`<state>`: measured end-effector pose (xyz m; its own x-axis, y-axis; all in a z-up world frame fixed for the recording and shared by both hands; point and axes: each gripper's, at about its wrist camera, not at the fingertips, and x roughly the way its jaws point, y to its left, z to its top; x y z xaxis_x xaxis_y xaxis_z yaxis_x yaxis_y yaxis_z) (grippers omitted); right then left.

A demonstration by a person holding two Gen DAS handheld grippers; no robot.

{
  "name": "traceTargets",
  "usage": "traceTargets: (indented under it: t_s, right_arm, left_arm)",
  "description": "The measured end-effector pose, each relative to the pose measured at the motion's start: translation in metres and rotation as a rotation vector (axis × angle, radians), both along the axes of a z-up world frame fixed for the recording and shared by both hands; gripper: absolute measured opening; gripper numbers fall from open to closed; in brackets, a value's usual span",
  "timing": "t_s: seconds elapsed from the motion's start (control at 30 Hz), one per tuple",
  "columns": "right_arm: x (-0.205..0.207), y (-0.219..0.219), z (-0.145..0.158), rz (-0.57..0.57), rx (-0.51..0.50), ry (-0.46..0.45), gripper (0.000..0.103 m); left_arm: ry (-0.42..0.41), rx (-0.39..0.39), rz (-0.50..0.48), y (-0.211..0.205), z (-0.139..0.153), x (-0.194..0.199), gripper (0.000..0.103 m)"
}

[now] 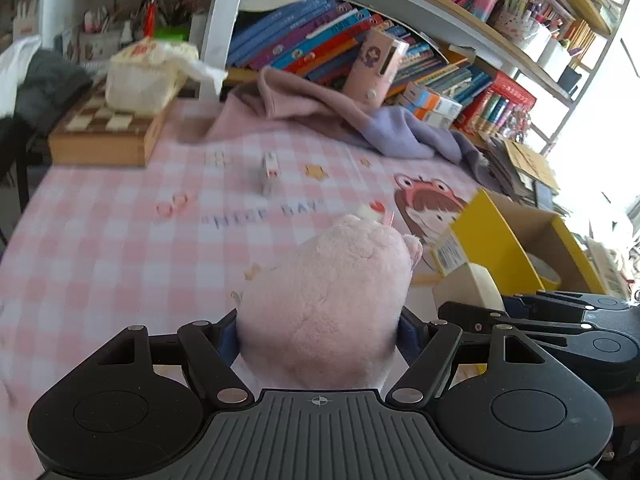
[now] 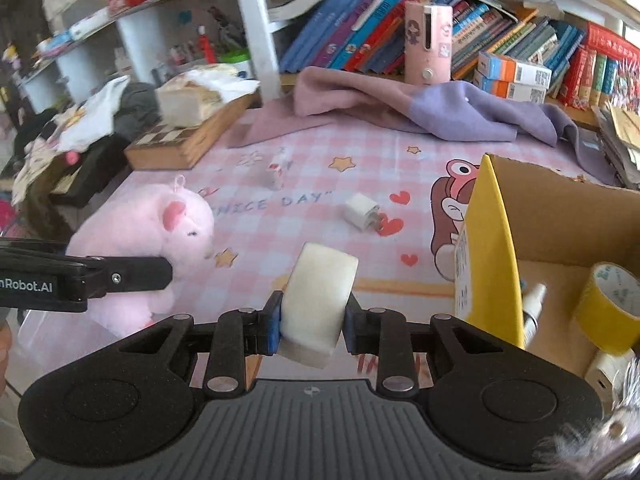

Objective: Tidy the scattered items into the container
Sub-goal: 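Lift the pig and the white block off the table with both tools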

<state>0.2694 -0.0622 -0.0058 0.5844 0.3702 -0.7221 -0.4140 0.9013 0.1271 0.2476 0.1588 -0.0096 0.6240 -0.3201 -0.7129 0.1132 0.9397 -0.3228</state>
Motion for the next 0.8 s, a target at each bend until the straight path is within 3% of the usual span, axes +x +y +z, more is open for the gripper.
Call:
traceTargets:
  t_s: [0.8]
  right_arm:
    - [-0.177, 0.026, 0.024, 0.086, -0.002, -0.088, 0.027]
  left_arm:
    - [-0.048, -0.095, 0.089, 0.028, 0.008, -0.178, 0.074]
